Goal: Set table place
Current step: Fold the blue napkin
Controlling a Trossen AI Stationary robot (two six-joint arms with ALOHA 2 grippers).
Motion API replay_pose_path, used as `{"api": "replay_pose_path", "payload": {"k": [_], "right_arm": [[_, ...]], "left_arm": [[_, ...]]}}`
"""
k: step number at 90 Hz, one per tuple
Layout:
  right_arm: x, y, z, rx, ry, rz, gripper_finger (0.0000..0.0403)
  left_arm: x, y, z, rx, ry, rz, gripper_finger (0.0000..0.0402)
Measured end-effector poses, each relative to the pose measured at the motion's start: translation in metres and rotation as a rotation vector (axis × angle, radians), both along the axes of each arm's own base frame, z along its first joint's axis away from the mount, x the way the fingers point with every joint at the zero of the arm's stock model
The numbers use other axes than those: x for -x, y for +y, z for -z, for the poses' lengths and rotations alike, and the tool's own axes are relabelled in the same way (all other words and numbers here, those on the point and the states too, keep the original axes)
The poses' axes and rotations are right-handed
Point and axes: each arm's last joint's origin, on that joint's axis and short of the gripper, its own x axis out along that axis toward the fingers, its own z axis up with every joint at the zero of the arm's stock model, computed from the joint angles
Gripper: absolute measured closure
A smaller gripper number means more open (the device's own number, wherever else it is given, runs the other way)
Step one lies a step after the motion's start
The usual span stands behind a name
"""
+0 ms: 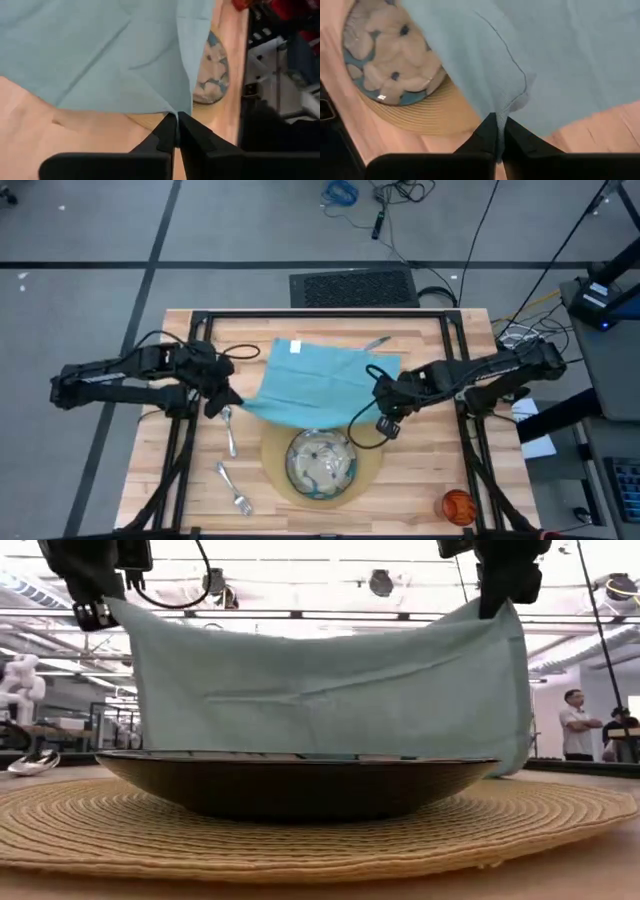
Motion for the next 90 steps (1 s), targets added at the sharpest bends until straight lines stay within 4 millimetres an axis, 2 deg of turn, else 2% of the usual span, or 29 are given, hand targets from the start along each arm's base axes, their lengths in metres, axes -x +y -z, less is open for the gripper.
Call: {"api": "replay_pose_path", "payload": {"k": [11, 29, 39, 47, 59, 67, 77, 84, 90], "right_arm": [[0.000, 0.000, 0.000, -0.001, -0.004, 0.000, 0.0356], [0.000, 0.000, 0.000, -0.010, -0.002, 0.035, 0.0261], [0.001, -0.002, 0.001, 0.045, 0.006, 0.044, 0.0227], [0.008, -0.009, 0.003, 0.154, 0.075, 0.081, 0.0217], [0.016, -0.034, 0.006, 0.230, 0.185, 0.189, 0.0223], [0.016, -0.056, 0.011, 0.208, 0.201, 0.277, 0.0231], [0.015, -0.090, 0.027, 0.151, 0.196, 0.398, 0.0240], [0.021, -0.114, 0.040, 0.117, 0.217, 0.452, 0.0244], [0.028, -0.131, 0.052, 0.080, 0.228, 0.493, 0.0247]], "left_arm": [[-0.003, 0.000, 0.018, 0.039, 0.074, 0.018, 0.0358], [-0.005, -0.001, 0.047, 0.126, 0.193, 0.002, 0.0278], [-0.009, -0.001, 0.047, 0.156, 0.141, 0.009, 0.0246], [-0.020, 0.000, 0.036, 0.136, -0.004, 0.022, 0.0235], [-0.041, 0.007, 0.010, 0.005, -0.356, 0.014, 0.0233], [-0.064, 0.014, 0.002, -0.053, -0.509, 0.008, 0.0233], [-0.094, 0.020, 0.015, -0.072, -0.546, 0.041, 0.0233], [-0.113, 0.023, 0.027, -0.098, -0.555, 0.060, 0.0233], [-0.130, 0.024, 0.029, -0.124, -0.582, 0.082, 0.0233]]}}
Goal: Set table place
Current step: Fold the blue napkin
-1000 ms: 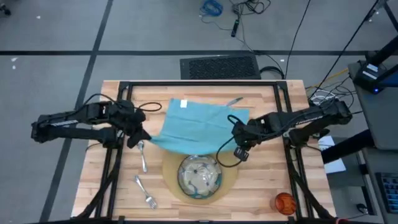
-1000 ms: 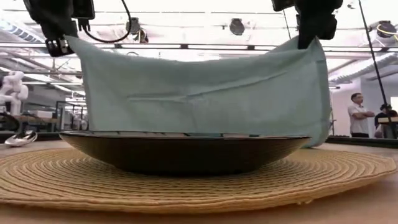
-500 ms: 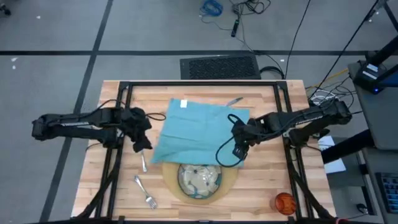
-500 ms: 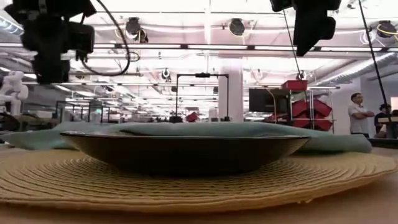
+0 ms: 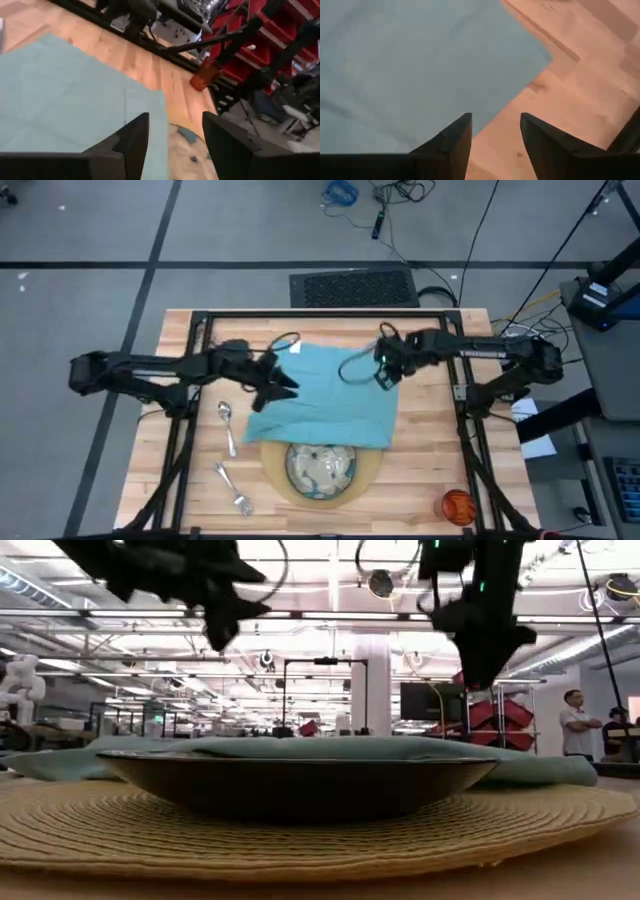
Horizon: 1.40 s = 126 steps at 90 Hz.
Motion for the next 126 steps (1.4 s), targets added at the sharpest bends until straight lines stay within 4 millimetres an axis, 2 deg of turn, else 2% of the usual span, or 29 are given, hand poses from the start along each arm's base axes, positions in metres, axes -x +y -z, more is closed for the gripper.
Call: {"api": "replay_pose_path", "payload": {"k": [9, 17, 28, 57, 102, 113, 126], "right_arm": [[0.010, -0.020, 0.014, -0.025, 0.002, 0.057, 0.0249], [0.015, -0.034, 0.022, -0.041, -0.042, 0.099, 0.0250], [0.015, -0.044, 0.032, -0.057, -0.129, 0.101, 0.0250], [0.009, -0.066, 0.074, -0.081, -0.059, 0.149, 0.0250], [0.007, -0.084, 0.109, -0.098, 0.055, 0.186, 0.0252], [0.005, -0.083, 0.116, -0.127, 0.073, 0.164, 0.0289], [0.002, -0.080, 0.116, -0.118, 0.068, 0.122, 0.0383]], "left_arm": [[-0.021, -0.004, -0.001, -0.055, -0.023, 0.042, 0.0233], [-0.035, -0.010, -0.010, -0.098, -0.059, 0.077, 0.0233], [-0.043, -0.016, -0.015, -0.125, -0.064, 0.109, 0.0233], [-0.045, -0.025, -0.016, -0.132, -0.066, 0.139, 0.0233], [-0.044, -0.029, -0.013, -0.130, -0.033, 0.153, 0.0233], [-0.044, -0.030, -0.012, -0.134, -0.027, 0.159, 0.0234], [-0.054, -0.043, -0.004, -0.167, -0.049, 0.175, 0.0234]]}}
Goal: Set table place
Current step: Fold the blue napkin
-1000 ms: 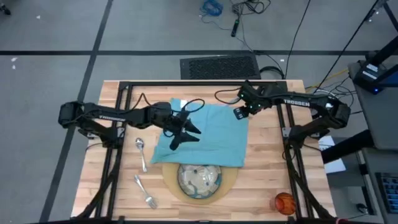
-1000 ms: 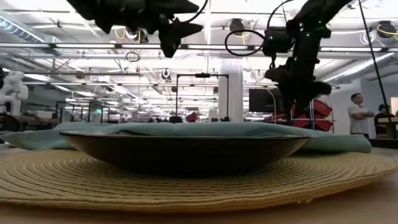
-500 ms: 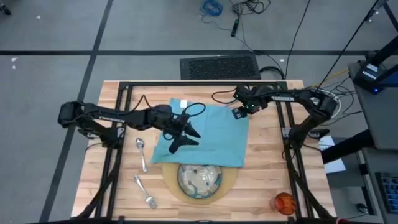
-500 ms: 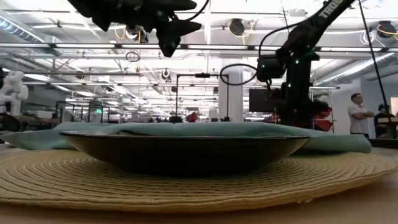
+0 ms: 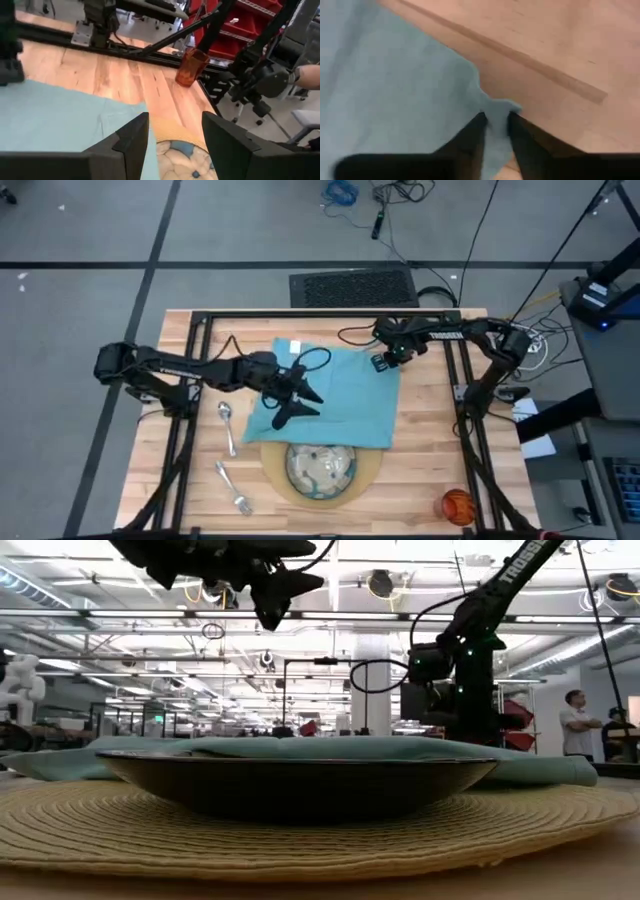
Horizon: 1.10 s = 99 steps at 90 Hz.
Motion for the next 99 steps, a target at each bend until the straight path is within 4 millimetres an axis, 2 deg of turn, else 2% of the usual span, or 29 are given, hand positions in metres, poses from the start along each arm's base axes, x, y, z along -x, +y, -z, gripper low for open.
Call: {"api": "replay_pose_path", "payload": {"k": [15, 30, 38, 57, 72, 87, 99], "right_arm": [[-0.004, -0.001, -0.009, 0.010, -0.025, -0.003, 0.0396], [-0.009, -0.004, -0.013, 0.000, -0.062, -0.009, 0.0401], [-0.010, -0.003, -0.013, -0.007, -0.066, -0.018, 0.0402], [-0.009, -0.002, -0.013, -0.010, -0.055, -0.037, 0.0402], [-0.009, -0.002, -0.013, -0.006, -0.052, -0.056, 0.0403], [-0.009, -0.002, -0.013, -0.003, -0.051, -0.073, 0.0403], [-0.009, -0.002, -0.013, -0.002, -0.051, -0.080, 0.0403]], "left_arm": [[-0.032, -0.019, 0.037, -0.010, 0.051, 0.047, 0.0234], [-0.079, -0.026, 0.055, -0.035, 0.102, 0.059, 0.0234], [-0.097, -0.027, 0.068, -0.072, 0.173, 0.050, 0.0234], [-0.125, -0.015, 0.088, -0.243, 0.302, -0.004, 0.0234], [-0.143, -0.010, 0.090, -0.276, 0.323, 0.001, 0.0234], [-0.153, -0.010, 0.109, -0.292, 0.371, 0.018, 0.0233], [-0.164, -0.009, 0.109, -0.304, 0.345, 0.013, 0.0233]]}}
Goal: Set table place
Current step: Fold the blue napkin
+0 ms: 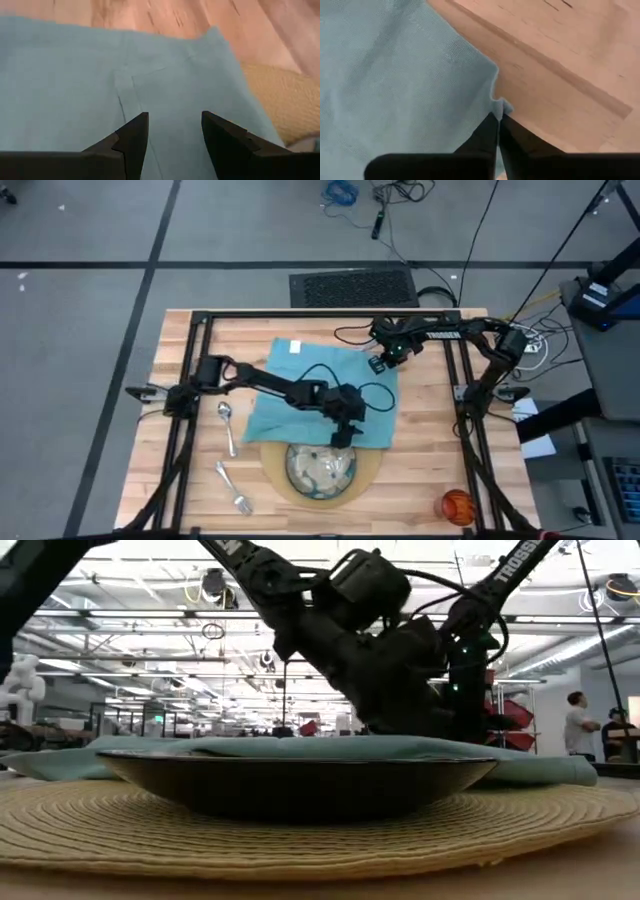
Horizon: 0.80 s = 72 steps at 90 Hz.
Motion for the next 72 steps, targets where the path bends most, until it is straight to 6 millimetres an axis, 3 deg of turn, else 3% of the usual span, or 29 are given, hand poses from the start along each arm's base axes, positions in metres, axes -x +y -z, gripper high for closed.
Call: {"api": "replay_pose_path", "payload": {"k": [27, 48, 65, 72], "right_arm": [[0.000, 0.001, 0.000, -0.016, -0.012, -0.007, 0.0403], [0.000, 0.001, -0.001, -0.020, -0.015, -0.006, 0.0403], [0.000, 0.001, -0.001, -0.022, -0.014, -0.003, 0.0403], [0.000, 0.001, -0.001, -0.024, -0.011, -0.003, 0.0403]], "left_arm": [[-0.012, 0.004, -0.013, -0.134, -0.026, 0.017, 0.0233], [-0.014, 0.012, -0.014, -0.134, -0.035, -0.001, 0.0233], [-0.018, 0.011, 0.018, -0.070, 0.013, 0.030, 0.0233], [-0.018, 0.010, 0.022, -0.073, 0.017, 0.029, 0.0233]]}}
